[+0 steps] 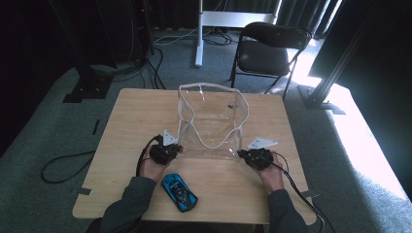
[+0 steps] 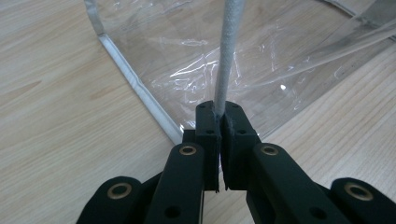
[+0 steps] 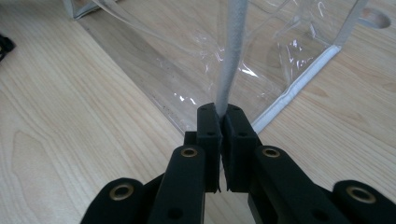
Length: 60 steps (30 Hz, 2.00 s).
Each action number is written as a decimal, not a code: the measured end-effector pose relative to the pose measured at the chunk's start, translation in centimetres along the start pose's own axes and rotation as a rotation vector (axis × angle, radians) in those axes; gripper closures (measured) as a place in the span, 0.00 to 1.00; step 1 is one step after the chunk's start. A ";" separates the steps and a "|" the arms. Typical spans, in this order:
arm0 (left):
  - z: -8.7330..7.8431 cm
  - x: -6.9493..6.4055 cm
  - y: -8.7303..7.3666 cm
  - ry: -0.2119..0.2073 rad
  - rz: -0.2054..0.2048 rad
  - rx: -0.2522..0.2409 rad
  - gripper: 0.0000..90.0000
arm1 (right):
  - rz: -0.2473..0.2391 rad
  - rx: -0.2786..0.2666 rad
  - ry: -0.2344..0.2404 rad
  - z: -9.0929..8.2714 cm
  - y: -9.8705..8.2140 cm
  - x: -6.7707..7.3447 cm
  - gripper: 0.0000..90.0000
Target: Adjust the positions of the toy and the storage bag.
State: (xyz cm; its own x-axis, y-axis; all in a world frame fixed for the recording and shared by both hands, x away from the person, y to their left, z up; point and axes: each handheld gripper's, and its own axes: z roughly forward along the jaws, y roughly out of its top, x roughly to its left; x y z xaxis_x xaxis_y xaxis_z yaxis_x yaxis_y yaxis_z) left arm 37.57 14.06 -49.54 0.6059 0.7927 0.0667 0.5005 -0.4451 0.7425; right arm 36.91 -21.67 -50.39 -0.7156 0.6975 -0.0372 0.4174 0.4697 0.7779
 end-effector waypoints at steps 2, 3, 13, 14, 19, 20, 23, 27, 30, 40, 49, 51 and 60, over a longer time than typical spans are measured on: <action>0.0 0.1 0.0 -0.001 -0.012 0.004 0.96 | -0.004 0.001 0.000 0.0 0.0 0.2 0.96; -0.1 0.1 0.0 0.007 -0.013 0.008 0.95 | -0.005 0.002 -0.002 0.0 0.1 0.3 0.95; -3.6 1.2 -3.1 0.017 -0.088 0.049 0.59 | -0.037 0.020 -0.033 -1.6 -0.5 2.0 0.67; -3.9 1.3 -3.6 0.012 -0.081 0.057 0.58 | -0.042 0.023 -0.037 -1.7 -0.6 2.2 0.66; -5.2 1.6 -5.7 -0.009 -0.092 0.083 0.54 | -0.064 0.025 -0.025 -2.3 -0.9 3.4 0.62; -5.3 1.5 -6.0 -0.013 -0.091 0.095 0.52 | -0.067 0.026 -0.019 -2.3 -0.9 3.6 0.62; -5.6 1.2 -6.8 -0.020 -0.085 0.121 0.48 | -0.070 0.026 -0.011 -2.4 -1.1 3.9 0.61; -6.5 0.7 -7.9 -0.016 -0.076 0.145 0.44 | -0.067 0.029 -0.015 -2.4 -1.2 3.8 0.60; -7.1 0.5 -8.7 -0.034 -0.082 0.164 0.44 | -0.074 0.029 -0.014 -2.5 -1.2 3.9 0.60; -7.6 -0.8 -10.6 -0.091 -0.088 0.212 0.45 | -0.074 0.032 -0.011 -2.3 -1.3 3.9 0.59; -7.0 -2.9 -10.2 -0.108 -0.028 0.213 0.45 | -0.071 0.032 -0.008 -2.3 -1.5 3.9 0.59; -7.1 -3.1 -10.3 -0.112 -0.030 0.210 0.45 | -0.067 0.029 -0.009 -2.3 -1.5 3.8 0.58; -6.7 -4.3 -10.1 -0.106 -0.013 0.191 0.45 | -0.074 0.034 -0.002 -2.1 -1.5 4.0 0.58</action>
State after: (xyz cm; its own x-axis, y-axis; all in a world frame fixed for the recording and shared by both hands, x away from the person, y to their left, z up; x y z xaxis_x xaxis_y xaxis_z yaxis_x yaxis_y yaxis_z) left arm 25.70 17.93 -52.86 0.6552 0.7552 -0.0202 0.6107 -0.5137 0.6026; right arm 32.26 -20.74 -50.39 -0.7441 0.6613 -0.0945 0.3823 0.5375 0.7516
